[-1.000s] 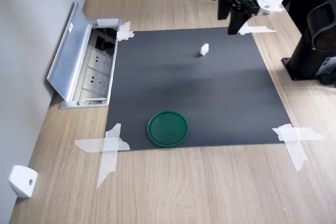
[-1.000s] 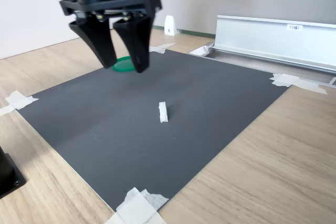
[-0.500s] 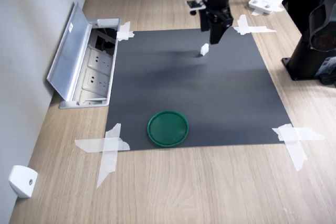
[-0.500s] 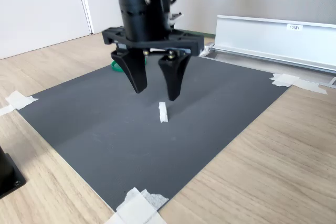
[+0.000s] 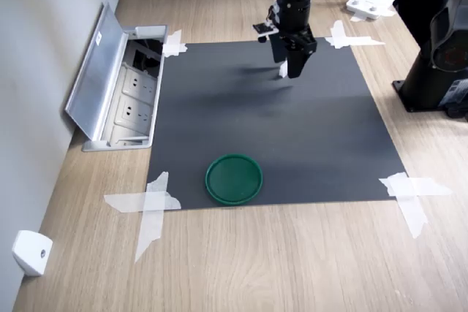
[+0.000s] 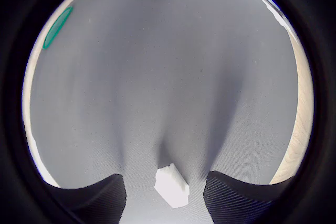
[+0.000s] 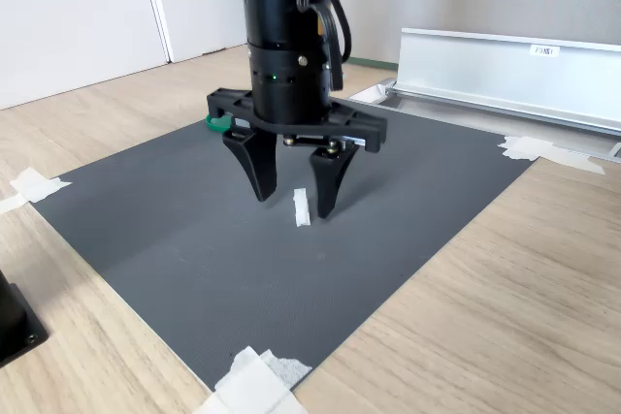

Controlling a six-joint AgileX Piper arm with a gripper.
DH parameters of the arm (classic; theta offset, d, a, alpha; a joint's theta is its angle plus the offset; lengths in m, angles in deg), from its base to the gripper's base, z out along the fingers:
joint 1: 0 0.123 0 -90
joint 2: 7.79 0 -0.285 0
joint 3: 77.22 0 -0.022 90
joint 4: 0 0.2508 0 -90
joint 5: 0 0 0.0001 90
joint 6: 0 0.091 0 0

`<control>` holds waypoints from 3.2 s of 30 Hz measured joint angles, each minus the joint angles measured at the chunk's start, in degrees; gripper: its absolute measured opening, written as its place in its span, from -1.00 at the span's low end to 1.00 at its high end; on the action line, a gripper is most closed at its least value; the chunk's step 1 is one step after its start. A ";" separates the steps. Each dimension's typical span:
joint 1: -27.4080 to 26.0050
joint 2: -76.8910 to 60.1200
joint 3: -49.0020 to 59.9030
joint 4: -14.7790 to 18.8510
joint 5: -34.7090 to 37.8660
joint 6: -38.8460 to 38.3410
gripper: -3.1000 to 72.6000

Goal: Grasp a white terminal and put it on the green lid.

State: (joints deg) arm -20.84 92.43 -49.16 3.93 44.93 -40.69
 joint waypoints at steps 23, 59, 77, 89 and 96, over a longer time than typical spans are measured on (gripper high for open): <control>1.30 1.34 -0.16 -3.39 -1.72 -0.50 -0.67; 39.89 16.34 -28.64 2.99 5.46 14.98 -0.67; 39.89 18.58 -28.64 4.04 5.63 15.66 0.59; 39.37 11.51 -27.59 4.21 4.54 15.62 0.43; 38.19 -1.93 -19.14 4.69 -1.28 17.48 -0.40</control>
State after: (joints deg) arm 17.35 90.50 -68.30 8.61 43.66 -23.21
